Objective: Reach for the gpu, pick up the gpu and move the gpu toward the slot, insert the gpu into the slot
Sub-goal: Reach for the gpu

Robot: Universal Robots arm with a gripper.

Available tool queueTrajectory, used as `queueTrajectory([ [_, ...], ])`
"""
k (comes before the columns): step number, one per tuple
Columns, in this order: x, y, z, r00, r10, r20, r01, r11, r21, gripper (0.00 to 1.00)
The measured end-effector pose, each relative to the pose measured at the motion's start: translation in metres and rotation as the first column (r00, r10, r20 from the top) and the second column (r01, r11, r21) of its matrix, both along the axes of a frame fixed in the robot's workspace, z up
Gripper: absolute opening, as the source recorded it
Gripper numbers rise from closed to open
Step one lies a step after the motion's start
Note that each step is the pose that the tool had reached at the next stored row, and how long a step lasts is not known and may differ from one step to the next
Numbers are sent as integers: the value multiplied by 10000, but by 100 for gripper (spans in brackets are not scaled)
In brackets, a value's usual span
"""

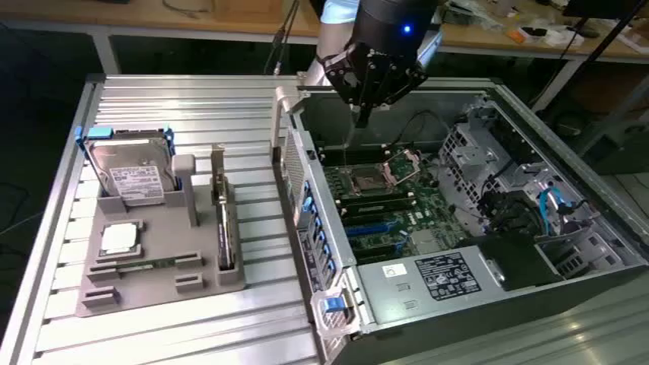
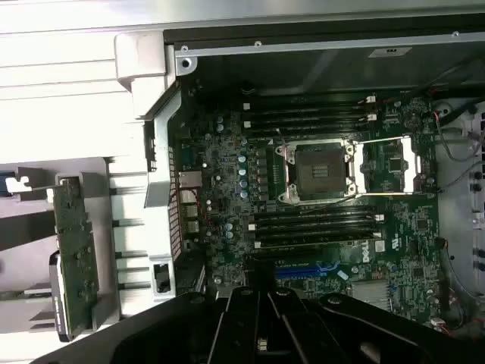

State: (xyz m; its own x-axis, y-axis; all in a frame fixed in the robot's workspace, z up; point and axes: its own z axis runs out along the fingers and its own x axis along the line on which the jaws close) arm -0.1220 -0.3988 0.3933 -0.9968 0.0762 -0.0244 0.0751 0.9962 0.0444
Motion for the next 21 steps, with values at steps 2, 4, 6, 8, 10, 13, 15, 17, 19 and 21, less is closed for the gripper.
queueTrajectory([
  [2,-68,0,0,10000,1,0,-1,10000,-1,11],
  [4,-141,0,0,10000,-1,0,1,10000,0,11],
  [6,-204,0,-1,10000,0,0,0,10000,0,11],
  [8,-269,0,-4,10000,0,1,0,10000,0,11],
  [10,-322,0,-4,10000,-1,1,1,10000,1,11],
  [13,-418,0,-5,10000,1,0,-1,10000,0,11],
  [15,-482,0,-6,10000,-1,1,1,10000,-1,11],
  [17,-538,0,-6,10000,0,0,0,10000,-1,11],
  [19,-587,0,-9,10000,1,1,-1,10000,0,11],
  [21,-633,0,-11,10000,-1,0,1,10000,-1,11],
])
